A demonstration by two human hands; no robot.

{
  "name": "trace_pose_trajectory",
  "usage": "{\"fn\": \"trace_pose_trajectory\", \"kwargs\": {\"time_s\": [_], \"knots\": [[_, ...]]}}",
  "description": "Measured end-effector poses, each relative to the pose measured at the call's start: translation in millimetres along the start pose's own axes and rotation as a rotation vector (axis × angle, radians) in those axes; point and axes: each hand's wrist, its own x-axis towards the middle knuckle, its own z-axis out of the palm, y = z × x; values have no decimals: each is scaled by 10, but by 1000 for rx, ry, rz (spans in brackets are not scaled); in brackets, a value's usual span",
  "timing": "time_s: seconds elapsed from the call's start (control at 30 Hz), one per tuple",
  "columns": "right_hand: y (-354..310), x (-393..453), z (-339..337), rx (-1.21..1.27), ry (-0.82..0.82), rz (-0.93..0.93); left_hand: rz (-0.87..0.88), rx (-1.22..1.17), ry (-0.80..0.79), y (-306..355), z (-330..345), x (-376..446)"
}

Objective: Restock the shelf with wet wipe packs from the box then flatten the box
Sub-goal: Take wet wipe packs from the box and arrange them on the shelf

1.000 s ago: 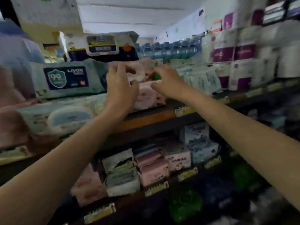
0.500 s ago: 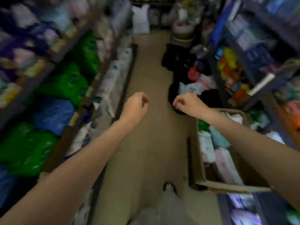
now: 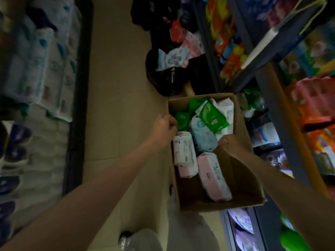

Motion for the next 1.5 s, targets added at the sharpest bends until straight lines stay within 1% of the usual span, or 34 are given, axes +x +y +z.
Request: {"fn": "trace_pose_trajectory", "kwargs": {"time_s": [0.07, 0.1, 0.17, 0.23, 0.27, 0.3, 0.37, 0.47, 0.5, 0.53, 0.57, 0.63, 0.67, 0.7, 0.73, 0.8, 0.83, 0.87, 0.9, 0.93, 0.97, 1.0, 1.03, 1.07, 1.1, 1.13, 1.17, 1.23, 1.27, 1.3, 1.33, 1.43, 1.5], "knots": [[95, 193, 124, 5, 0, -19, -49, -36, -24, 71, 193, 216], [110, 260, 211, 16, -26, -40, -73, -24, -48, 71, 291, 297], [74, 348, 437, 98, -126, -114, -118, 11, -83, 8, 468, 396], [-46, 458, 705, 129, -248, -244, -129, 54, -107, -113, 604, 439], [-109, 535, 855, 67, -297, -319, -124, 83, -120, -192, 654, 448], [-182, 606, 992, -53, -311, -378, -122, 108, -127, -290, 701, 455], [-323, 711, 1194, -305, -249, -402, -138, 137, -123, -460, 753, 473], [-478, 764, 1319, -515, -55, -445, -165, 156, -76, -606, 791, 506], [-505, 783, 1324, -564, -35, -469, -166, 160, -66, -625, 797, 509], [-501, 798, 1303, -588, -84, -459, -165, 165, -66, -632, 810, 503], [-470, 810, 1245, -538, -188, -399, -159, 169, -71, -629, 824, 494], [-348, 856, 1073, -265, -428, -191, -146, 151, -104, -567, 838, 481], [-283, 851, 958, -132, -466, -140, -166, 101, -133, -507, 847, 468], [-237, 820, 828, -15, -418, -155, -218, -31, -132, -442, 856, 465], [-212, 802, 701, 69, -290, -219, -338, -243, -130, -357, 840, 475], [-253, 747, 444, 134, 83, -437, -670, -778, -206, -169, 776, 533], [-319, 701, 308, 121, 261, -578, -765, -957, -265, -116, 750, 589], [-402, 666, 192, 91, 397, -712, -776, -1069, -307, -104, 737, 654], [-498, 620, 101, 60, 478, -837, -739, -1173, -319, -82, 705, 706], [-569, 588, 65, 25, 498, -949, -673, -1244, -293, -98, 675, 755], [-612, 560, 51, -14, 458, -1041, -611, -1301, -258, -104, 636, 793], [-619, 555, 58, -65, 387, -1109, -552, -1306, -225, -143, 607, 834], [-592, 570, 72, -143, 297, -1139, -504, -1280, -196, -200, 579, 855], [-522, 649, 85, -244, 225, -1115, -471, -1185, -141, -260, 542, 855], [-428, 773, 86, -323, 196, -1021, -457, -1060, -83, -332, 510, 846], [-307, 938, 91, -341, 201, -856, -452, -955, -43, -413, 481, 837], [-193, 1090, 87, -304, 215, -646, -461, -907, -31, -474, 452, 819], [-51, 1301, 82, -146, 227, -223, -474, -910, -47, -549, 430, 771], [-32, 1344, 120, -106, 230, -111, -482, -915, -57, -565, 444, 750], [-51, 1357, 196, -93, 238, -73, -493, -915, -71, -563, 465, 725], [-92, 1355, 293, -72, 252, -83, -496, -907, -84, -562, 493, 706], [-263, 1269, 554, 54, 256, -165, -458, -910, -112, -537, 551, 647], [-380, 1199, 475, 79, 239, -159, -418, -878, -129, -535, 520, 607]]}}
